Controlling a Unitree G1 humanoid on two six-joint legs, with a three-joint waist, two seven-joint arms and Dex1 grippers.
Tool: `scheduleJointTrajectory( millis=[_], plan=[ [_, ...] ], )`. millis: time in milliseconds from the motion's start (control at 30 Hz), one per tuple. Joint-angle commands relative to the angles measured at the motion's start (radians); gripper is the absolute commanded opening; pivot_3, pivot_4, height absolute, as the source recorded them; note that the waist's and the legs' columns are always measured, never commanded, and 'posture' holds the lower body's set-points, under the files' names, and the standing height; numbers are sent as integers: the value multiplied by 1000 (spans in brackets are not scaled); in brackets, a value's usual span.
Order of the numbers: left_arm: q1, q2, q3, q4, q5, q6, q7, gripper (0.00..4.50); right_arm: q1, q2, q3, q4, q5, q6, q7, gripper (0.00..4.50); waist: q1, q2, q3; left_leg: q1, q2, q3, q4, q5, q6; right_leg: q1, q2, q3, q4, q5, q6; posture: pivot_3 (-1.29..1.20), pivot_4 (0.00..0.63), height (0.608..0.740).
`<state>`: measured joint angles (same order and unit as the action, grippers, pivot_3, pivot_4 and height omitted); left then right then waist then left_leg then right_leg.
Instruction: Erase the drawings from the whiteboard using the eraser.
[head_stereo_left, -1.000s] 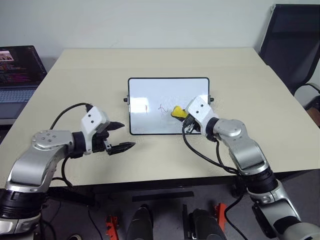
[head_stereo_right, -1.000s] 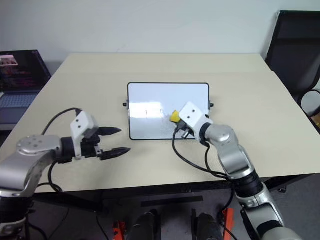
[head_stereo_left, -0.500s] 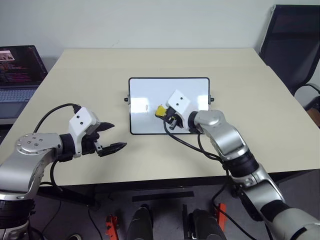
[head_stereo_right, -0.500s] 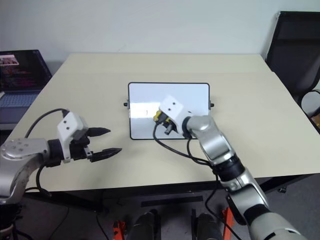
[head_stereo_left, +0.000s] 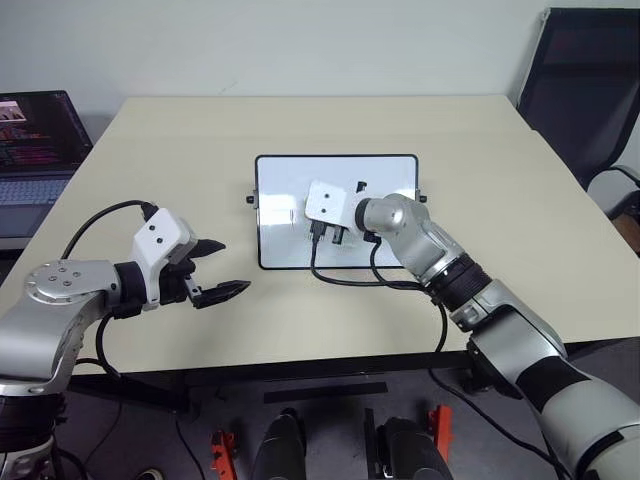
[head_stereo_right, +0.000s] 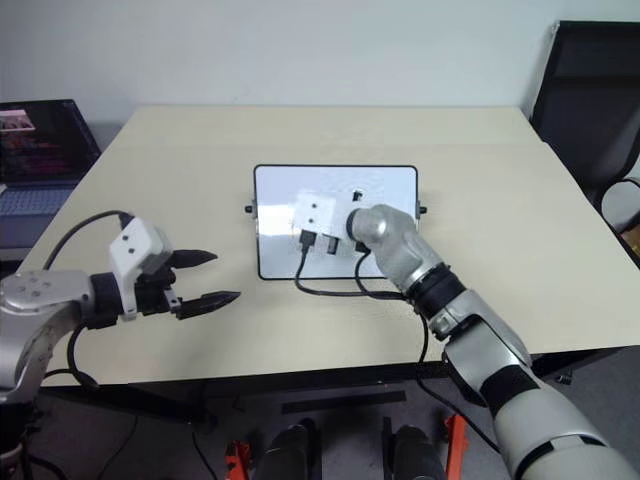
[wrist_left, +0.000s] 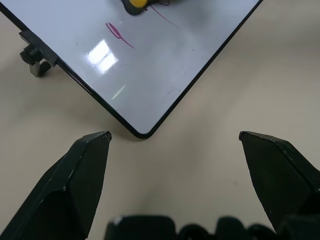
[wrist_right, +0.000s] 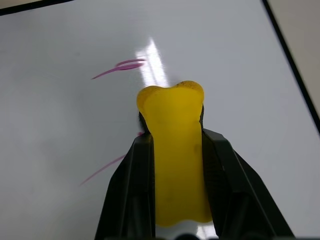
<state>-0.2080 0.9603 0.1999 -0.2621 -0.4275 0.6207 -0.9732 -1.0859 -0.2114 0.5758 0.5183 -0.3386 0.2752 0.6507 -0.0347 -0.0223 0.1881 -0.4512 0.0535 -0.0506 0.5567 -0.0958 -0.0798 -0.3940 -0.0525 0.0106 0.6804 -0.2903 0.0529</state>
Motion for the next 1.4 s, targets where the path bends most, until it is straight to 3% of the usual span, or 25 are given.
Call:
scheduleJointTrajectory(
  millis=[33, 167, 233, 367, 533, 633, 700, 800, 900, 1067, 1400],
  plan=[
    [-17, 14, 13, -17, -8, -7, -5, 4500, 23, -33, 26, -26, -38, -16, 77, 955, 2, 0, 0, 0, 0, 0, 1, 0, 0, 0, 0, 0, 0, 0, 0, 0, 150, 740],
    [-20, 14, 10, -15, -9, -7, -10, 4500, -31, 2, -42, 55, -78, -56, -122, 955, 1, 0, 0, 1, 1, 0, 1, 0, 0, 0, 0, 0, 0, 2, -1, 0, 150, 740],
    [-21, 14, 10, -13, -11, -7, -12, 4500, -46, 12, -59, 82, -77, -68, -156, 955, 2, 0, 0, 1, 3, 0, 1, 0, 0, -1, 2, -1, 0, 4, -3, 0, 150, 740],
    [-31, 5, 22, 2, -25, -8, -13, 4500, -20, 5, -36, 93, -81, -72, -86, 955, 4, 0, 0, 1, 7, 1, 1, 0, 0, -1, 5, -1, 0, 4, -4, 0, 150, 740],
    [-48, 11, 27, 30, -18, -19, -16, 4500, 63, -83, 65, 13, -123, -99, 134, 955, 4, -1, -1, 1, 10, 2, 1, 0, 0, 0, 8, 0, 0, 4, -5, 0, 150, 740],
    [-56, 13, 25, 40, -16, -22, -20, 4500, 76, -116, 84, 0, -145, -129, 171, 955, 3, -1, -1, 2, 11, 2, 1, 0, 0, 0, 10, 1, 0, 4, -6, 0, 150, 740],
    [-59, 13, 25, 44, -14, -23, -22, 4500, 66, -116, 71, 13, -159, -141, 134, 955, 3, -1, -1, 5, 11, 2, 1, 0, -1, -1, 10, 1, 0, 5, -7, 0, 150, 740],
    [-61, 12, 23, 47, -13, -26, -22, 4500, 15, -73, -11, 82, -169, -126, -82, 955, 3, -1, -1, 6, 12, 2, 1, -4, -6, -3, 10, 1, 0, 7, -9, 0, 150, 740],
    [-62, 12, 21, 49, -13, -28, -22, 4500, -10, -67, -53, 121, -155, -119, -152, 955, 3, -1, 0, 6, 12, 2, 1, -4, -6, -6, 10, 1, 0, 10, -11, 0, 150, 740],
    [-63, 11, 18, 52, -14, -30, -22, 4500, 23, -112, -47, 149, -155, -127, -85, 955, 6, -2, -1, 5, 11, 3, 1, -4, -6, -6, 8, 2, -1, 10, -11, 0, 150, 740],
    [-75, 7, 6, 62, -12, -35, -27, 4500, 208, -266, -60, -25, -141, -63, 121, 955, 9, -12, -11, 7, 11, 4, 1, -4, -6, -3, 8, 2, -1, 10, -11, 0, 150, 740]
  ],
)
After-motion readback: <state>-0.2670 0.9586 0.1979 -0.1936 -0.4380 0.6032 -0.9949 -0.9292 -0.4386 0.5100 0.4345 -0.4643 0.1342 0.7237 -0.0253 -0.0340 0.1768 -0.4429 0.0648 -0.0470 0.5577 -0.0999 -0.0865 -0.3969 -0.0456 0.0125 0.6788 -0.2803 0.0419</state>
